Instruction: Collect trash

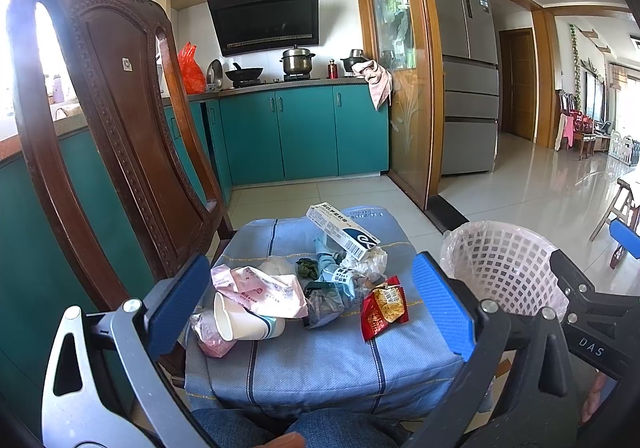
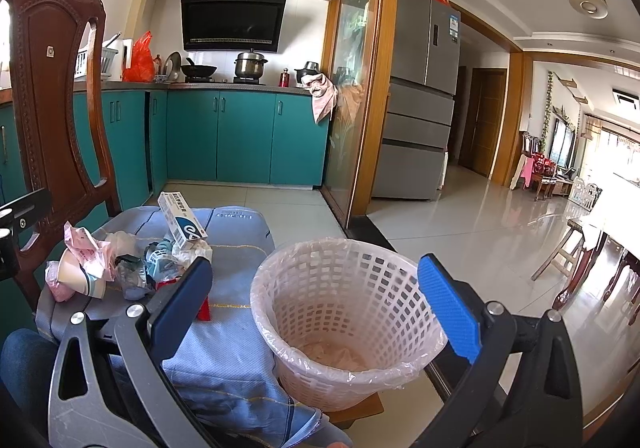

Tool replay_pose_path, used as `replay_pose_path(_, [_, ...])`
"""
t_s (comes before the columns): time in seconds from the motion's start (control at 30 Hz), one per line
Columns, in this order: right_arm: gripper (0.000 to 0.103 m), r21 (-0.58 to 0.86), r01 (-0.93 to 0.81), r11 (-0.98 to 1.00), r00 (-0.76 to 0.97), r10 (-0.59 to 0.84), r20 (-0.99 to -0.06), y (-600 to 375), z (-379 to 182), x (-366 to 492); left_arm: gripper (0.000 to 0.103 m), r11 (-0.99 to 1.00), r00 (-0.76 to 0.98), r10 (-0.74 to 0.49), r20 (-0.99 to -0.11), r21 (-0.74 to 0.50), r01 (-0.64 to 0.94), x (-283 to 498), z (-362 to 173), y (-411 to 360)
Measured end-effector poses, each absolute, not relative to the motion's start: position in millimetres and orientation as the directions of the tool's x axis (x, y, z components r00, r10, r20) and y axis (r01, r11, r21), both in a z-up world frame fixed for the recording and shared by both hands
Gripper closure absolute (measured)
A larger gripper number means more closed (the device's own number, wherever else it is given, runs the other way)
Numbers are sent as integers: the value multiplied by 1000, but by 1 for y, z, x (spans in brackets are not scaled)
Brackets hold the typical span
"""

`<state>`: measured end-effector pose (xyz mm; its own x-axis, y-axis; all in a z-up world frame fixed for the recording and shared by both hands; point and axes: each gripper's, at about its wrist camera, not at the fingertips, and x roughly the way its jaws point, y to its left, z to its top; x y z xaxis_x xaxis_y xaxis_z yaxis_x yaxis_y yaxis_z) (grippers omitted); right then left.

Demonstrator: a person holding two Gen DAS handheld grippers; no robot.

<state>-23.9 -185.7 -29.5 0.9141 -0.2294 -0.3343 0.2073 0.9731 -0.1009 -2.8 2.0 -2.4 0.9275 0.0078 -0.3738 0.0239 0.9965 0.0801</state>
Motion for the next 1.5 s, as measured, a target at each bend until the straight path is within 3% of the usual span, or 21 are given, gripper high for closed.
replay_pose_path(0.63, [3,-103,197,975,912,-221,-347,-187,-33,-22,2,996,927,43,-372,94,-8,-3,-8,22])
replay_pose_path(0.73, [3,-82,144,986,916,-164,-366,-187,-39,-17,2,995,901,72,-427,91,-37,8,-15,43])
replay_pose_path(0.83, [3,-17,15,1000,918,-21,-395,-181,-47,-5,3,993,871,99,-481,106,-54,15,-29,65])
replay_pose_path(0.97, [9,0,-116,993,891,103,-443,-154,-65,24,23,988,837,142,-528,132,-85,20,-46,84])
replay_pose_path(1.03, [9,10,-167,986,868,151,-474,-137,-77,42,26,991,817,125,-563,103,-81,25,-53,93])
replay_pose_path(1.13, [9,1,-204,979,825,173,-538,-116,-99,73,21,996,791,93,-605,55,-75,37,-61,103])
replay_pose_path(1.2, [9,-7,-206,979,798,163,-580,-109,-114,94,7,996,780,85,-620,42,-75,48,-65,103])
replay_pose_path(1.5, [5,-63,-240,969,733,139,-665,-88,-152,149,3,993,691,112,-715,110,-47,143,-83,84])
